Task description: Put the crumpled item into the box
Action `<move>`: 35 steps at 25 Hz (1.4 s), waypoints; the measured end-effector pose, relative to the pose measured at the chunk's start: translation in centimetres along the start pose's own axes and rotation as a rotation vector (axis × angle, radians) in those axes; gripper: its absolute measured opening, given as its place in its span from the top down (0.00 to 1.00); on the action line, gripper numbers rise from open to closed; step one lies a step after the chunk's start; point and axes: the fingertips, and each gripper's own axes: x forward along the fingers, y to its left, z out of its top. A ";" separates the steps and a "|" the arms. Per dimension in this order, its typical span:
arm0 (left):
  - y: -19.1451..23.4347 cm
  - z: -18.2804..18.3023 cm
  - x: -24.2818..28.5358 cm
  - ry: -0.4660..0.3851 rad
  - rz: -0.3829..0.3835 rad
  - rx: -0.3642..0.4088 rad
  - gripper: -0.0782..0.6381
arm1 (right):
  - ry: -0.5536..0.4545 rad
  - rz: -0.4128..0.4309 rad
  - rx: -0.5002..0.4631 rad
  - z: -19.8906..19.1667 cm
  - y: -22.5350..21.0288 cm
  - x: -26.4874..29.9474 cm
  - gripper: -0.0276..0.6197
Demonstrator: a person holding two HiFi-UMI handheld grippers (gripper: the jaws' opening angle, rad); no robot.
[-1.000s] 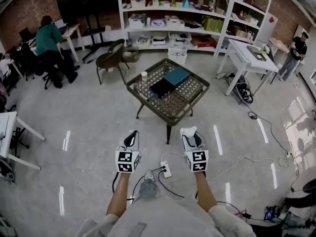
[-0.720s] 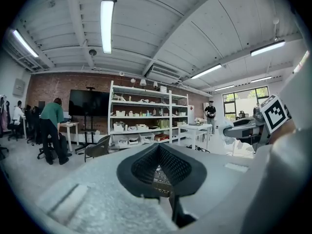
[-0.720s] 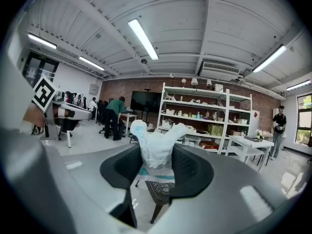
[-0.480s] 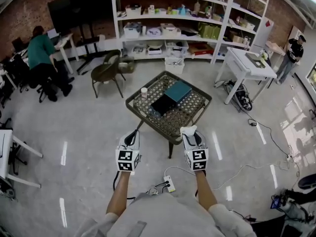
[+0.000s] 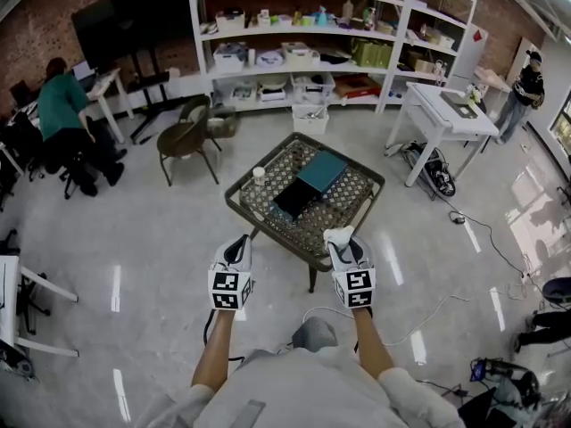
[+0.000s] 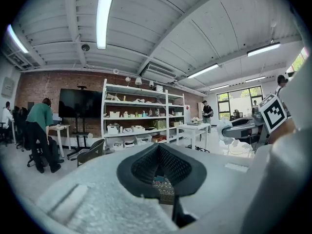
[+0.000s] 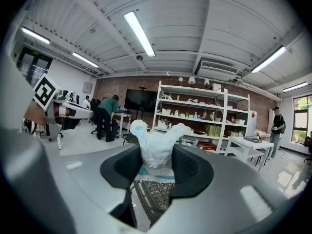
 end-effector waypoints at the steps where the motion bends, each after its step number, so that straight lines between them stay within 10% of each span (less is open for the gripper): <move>1: 0.2 0.0 0.2 0.004 -0.002 -0.002 0.88 | 0.003 0.000 -0.001 0.0 -0.1 0.3 0.70; 17: 2.5 -2.5 5.7 0.039 -0.003 -0.033 0.88 | 0.040 0.025 -0.006 -1.8 -1.2 6.4 0.70; 35: 9.9 0.4 24.7 0.056 0.034 -0.047 0.88 | 0.046 0.059 0.007 -0.2 -10.2 25.4 0.70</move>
